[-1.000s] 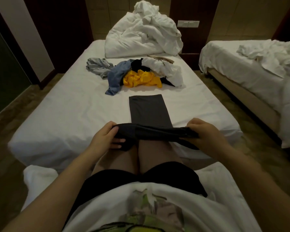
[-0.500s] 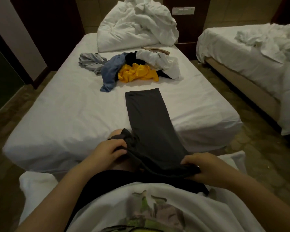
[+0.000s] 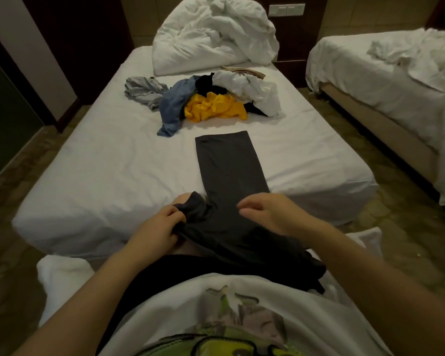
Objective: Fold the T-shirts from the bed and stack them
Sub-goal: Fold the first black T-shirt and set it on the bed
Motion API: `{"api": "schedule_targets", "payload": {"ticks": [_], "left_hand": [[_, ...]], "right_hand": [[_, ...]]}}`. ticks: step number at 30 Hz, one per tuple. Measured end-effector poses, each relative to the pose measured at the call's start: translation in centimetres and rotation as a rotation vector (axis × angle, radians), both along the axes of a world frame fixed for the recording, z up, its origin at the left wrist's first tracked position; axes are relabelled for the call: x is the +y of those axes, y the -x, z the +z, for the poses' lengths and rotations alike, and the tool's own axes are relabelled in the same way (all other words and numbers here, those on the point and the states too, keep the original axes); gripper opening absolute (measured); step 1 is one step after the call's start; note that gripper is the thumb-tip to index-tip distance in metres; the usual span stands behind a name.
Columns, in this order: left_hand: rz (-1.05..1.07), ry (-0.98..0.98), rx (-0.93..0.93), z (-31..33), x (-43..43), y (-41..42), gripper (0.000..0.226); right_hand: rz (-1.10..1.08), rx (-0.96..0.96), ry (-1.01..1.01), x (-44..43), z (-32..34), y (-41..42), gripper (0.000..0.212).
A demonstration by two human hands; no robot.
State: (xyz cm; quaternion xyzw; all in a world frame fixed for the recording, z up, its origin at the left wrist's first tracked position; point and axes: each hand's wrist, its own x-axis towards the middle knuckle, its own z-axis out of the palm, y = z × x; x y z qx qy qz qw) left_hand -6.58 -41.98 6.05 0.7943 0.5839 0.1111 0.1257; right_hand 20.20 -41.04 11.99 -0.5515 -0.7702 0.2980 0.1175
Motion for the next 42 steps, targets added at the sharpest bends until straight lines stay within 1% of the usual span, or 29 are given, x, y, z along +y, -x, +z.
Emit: {"api": "schedule_targets", "payload": {"ticks": [1, 3, 5, 6, 8, 9, 11, 12, 14, 16, 18, 20, 23, 24, 25, 27, 29, 30, 31, 32, 33, 34, 35, 36, 37, 38, 39, 41, 42], "left_hand": [[0.001, 0.000, -0.015, -0.2, 0.0, 0.1, 0.021], [0.011, 0.009, -0.018, -0.2, -0.1, 0.2, 0.021], [0.027, -0.025, 0.026, 0.0, -0.1, 0.0, 0.020], [0.035, -0.053, 0.030, 0.1, -0.1, -0.1, 0.019], [0.029, -0.115, -0.023, 0.4, -0.4, -0.3, 0.018], [0.002, -0.138, -0.037, 0.3, -0.4, -0.1, 0.021], [-0.066, -0.168, -0.017, -0.5, -0.3, 0.5, 0.032], [-0.088, -0.149, 0.006, -1.1, -0.1, 1.0, 0.033], [-0.062, -0.085, 0.049, -1.9, 0.2, 1.7, 0.028], [0.020, -0.084, 0.032, -1.9, 0.4, 1.8, 0.026], [0.114, -0.071, -0.023, -1.7, 0.7, 1.8, 0.016], [0.206, -0.024, -0.112, -1.8, 1.1, 2.3, 0.011], [0.313, -0.002, -0.255, -2.0, 1.4, 2.9, 0.013], [0.325, -0.021, -0.298, -1.6, 1.4, 2.7, 0.010], [0.325, -0.065, -0.329, -1.2, 1.6, 2.3, 0.011], [0.267, -0.213, -0.361, 0.7, 2.4, 0.3, 0.015], [0.097, -0.351, -0.367, 3.3, 3.4, -3.1, 0.015], [-0.020, -0.359, -0.364, 4.4, 3.9, -5.1, 0.017], [-0.140, -0.323, -0.356, 5.0, 4.1, -7.2, 0.018], [-0.259, -0.241, -0.325, 5.1, 4.1, -9.2, 0.022], [-0.349, -0.131, -0.285, 4.8, 3.8, -10.9, 0.032], [-0.392, -0.027, -0.257, 4.4, 3.4, -12.2, 0.046], [-0.384, 0.048, -0.229, 3.9, 3.0, -12.8, 0.058], [-0.329, 0.079, -0.217, 3.3, 3.0, -12.9, 0.064], [-0.226, 0.082, -0.208, 3.3, 2.9, -12.5, 0.063], [-0.103, 0.079, -0.183, 3.1, 3.1, -11.6, 0.059], [0.000, 0.077, -0.170, 2.7, 3.5, -10.4, 0.054], [0.147, 0.085, -0.171, 1.2, 4.4, -8.4, 0.047], [0.191, 0.104, -0.178, 0.2, 4.9, -7.7, 0.044]], "right_hand": [[0.058, -0.019, -0.022, 0.0, -0.5, 1.5, 0.033], [0.191, -0.011, 0.031, -0.4, -1.4, 4.0, 0.039], [0.299, 0.009, 0.135, -1.2, -2.6, 5.8, 0.035], [0.345, -0.013, 0.159, -1.6, -3.2, 6.5, 0.032], [0.414, -0.082, 0.133, -2.1, -4.2, 7.2, 0.024], [0.430, -0.094, 0.122, -2.2, -4.5, 7.3, 0.022], [0.431, -0.067, 0.154, -2.3, -4.8, 7.1, 0.020], [0.430, -0.051, 0.178, -2.4, -4.8, 6.9, 0.018], [0.422, -0.036, 0.200, -2.6, -4.7, 6.7, 0.014], [0.415, -0.010, 0.185, -2.6, -4.6, 6.7, 0.016], [0.410, 0.032, 0.174, -2.5, -4.5, 6.6, 0.010], [0.396, 0.054, 0.172, -2.6, -4.3, 6.5, 0.008], [0.355, 0.067, 0.173, -2.7, -4.4, 6.4, 0.018], [0.351, 0.068, 0.174, -2.8, -4.2, 6.3, 0.024], [0.355, 0.071, 0.173, -2.9, -3.9, 6.3, 0.030], [0.348, 0.082, 0.173, -3.1, -3.4, 6.1, 0.041], [0.320, 0.095, 0.142, -3.4, -2.9, 5.8, 0.046], [0.311, 0.095, 0.120, -3.6, -2.7, 5.5, 0.044], [0.309, 0.097, 0.109, -3.8, -2.4, 5.2, 0.039], [0.302, 0.111, 0.116, -4.1, -2.1, 4.7, 0.034], [0.280, 0.121, 0.142, -4.2, -1.7, 4.1, 0.030], [0.240, 0.110, 0.169, -4.2, -1.5, 3.2, 0.027], [0.186, 0.087, 0.172, -4.2, -1.2, 2.1, 0.021], [0.112, 0.069, 0.158, -4.1, -0.9, 1.1, 0.018], [0.011, 0.061, 0.157, -4.0, -0.7, 0.0, 0.021], [-0.122, 0.094, 0.165, -3.8, -0.7, -0.9, 0.027], [-0.263, 0.168, 0.178, -3.3, -1.0, -1.8, 0.030], [-0.509, 0.317, 0.170, -1.5, -2.4, -3.3, 0.029], [-0.583, 0.331, 0.183, -0.3, -3.4, -3.8, 0.027]]}}
